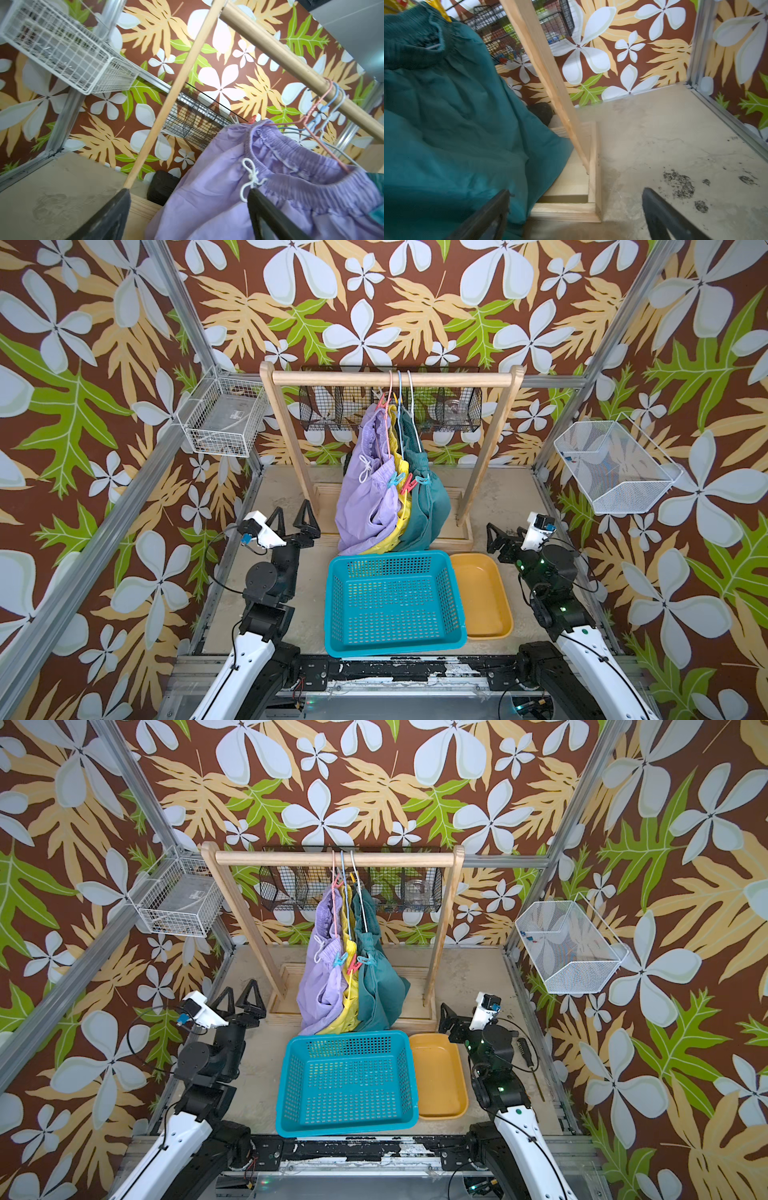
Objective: Remove the clothespins securing shorts to the hanger
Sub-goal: Pick up the hanger from the clothesline.
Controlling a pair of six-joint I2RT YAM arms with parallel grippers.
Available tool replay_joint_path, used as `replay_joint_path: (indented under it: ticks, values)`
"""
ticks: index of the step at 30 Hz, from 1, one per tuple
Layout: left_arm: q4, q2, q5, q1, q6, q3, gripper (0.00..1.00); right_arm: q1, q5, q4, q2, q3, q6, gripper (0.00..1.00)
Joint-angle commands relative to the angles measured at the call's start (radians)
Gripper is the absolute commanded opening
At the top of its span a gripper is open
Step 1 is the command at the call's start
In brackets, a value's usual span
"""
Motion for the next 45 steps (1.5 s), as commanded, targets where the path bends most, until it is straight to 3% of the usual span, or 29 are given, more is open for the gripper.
replay_joint_path:
  ticks: [1, 6, 14, 20, 23, 25, 33, 38, 45]
  values:
    - [-0.367, 0.014, 0.140, -0.003, 0.079, 0.142, 0.91, 0.002, -0.131, -0.139, -0.005, 0.037, -0.009, 1.00]
    - [-0.586, 0.047, 0.212, -0.003, 0.142, 0.312, 0.88, 0.003, -0.245, -0.243, 0.061, 0.116, -0.055, 1.00]
    - [-0.645, 0.072, 0.309, -0.006, 0.148, 0.430, 0.79, 0.045, -0.297, -0.297, 0.081, 0.217, -0.070, 1.00]
    - [-0.656, 0.193, 0.217, -0.075, 0.238, 0.546, 0.80, 0.057, -0.347, -0.228, 0.084, 0.202, -0.010, 1.00]
    - [-0.656, 0.248, 0.227, -0.097, 0.269, 0.615, 0.80, 0.061, -0.350, -0.234, 0.081, 0.203, -0.012, 1.00]
    - [-0.655, 0.274, 0.215, -0.149, 0.292, 0.644, 0.80, 0.064, -0.356, -0.233, 0.072, 0.204, -0.009, 1.00]
    - [-0.660, 0.270, -0.172, -0.582, 0.340, 0.665, 0.79, 0.083, -0.352, -0.258, 0.077, 0.249, -0.014, 1.00]
    - [-0.660, 0.265, -0.379, -0.820, 0.326, 0.645, 0.79, 0.147, -0.293, -0.295, 0.096, 0.284, -0.046, 1.00]
    - [-0.639, 0.351, -0.481, -0.931, 0.307, 0.638, 0.78, 0.180, -0.264, -0.283, 0.082, 0.250, -0.043, 1.00]
